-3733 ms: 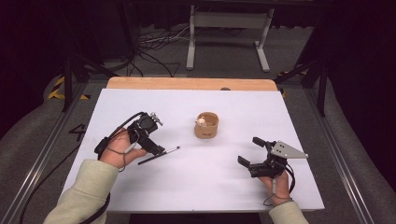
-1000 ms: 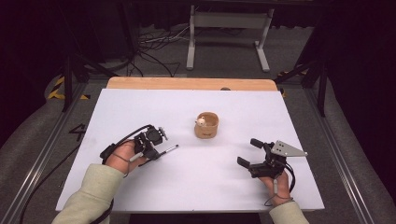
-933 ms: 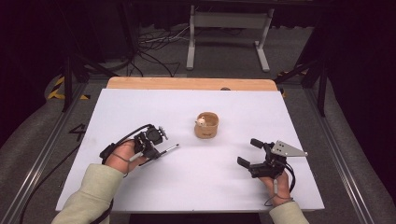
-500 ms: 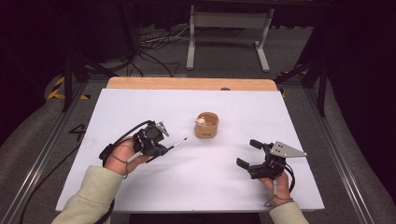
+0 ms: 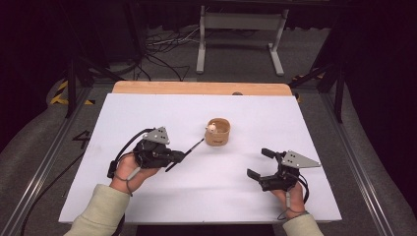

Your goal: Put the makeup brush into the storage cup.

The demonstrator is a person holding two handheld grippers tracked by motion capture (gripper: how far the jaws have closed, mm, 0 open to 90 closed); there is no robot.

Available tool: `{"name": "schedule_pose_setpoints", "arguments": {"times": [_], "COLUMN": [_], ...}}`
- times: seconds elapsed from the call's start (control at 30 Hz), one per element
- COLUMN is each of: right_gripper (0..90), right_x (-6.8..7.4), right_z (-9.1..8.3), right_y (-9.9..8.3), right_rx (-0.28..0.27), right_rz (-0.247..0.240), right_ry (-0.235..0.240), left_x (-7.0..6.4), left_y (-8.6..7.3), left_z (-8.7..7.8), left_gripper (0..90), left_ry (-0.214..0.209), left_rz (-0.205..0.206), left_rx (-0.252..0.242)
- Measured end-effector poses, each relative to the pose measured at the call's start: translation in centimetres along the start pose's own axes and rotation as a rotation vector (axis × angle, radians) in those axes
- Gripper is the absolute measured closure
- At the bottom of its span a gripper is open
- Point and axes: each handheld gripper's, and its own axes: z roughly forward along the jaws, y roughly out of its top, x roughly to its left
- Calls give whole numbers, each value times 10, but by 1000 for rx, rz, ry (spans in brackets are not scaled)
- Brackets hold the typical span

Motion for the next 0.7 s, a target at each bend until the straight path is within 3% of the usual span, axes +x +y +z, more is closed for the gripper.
{"name": "schedule_pose_setpoints", "arguments": {"times": [0.27, 0.53, 0.7], "right_gripper": [20, 20, 21], "right_x": [5, 8, 12], "right_z": [0, -1, 0], "right_y": [5, 7, 10], "right_rx": [-5, -13, -12], "right_rz": [-26, -29, -37], "right_ry": [7, -1, 8], "left_x": [-11, -20, -26], "left_y": [-10, -24, -27], "left_z": [6, 18, 25], "left_gripper": [836, 835, 835], "left_ry": [-8, -39, -44], "left_rz": [7, 46, 63], "left_rx": [-150, -272, -287]}}
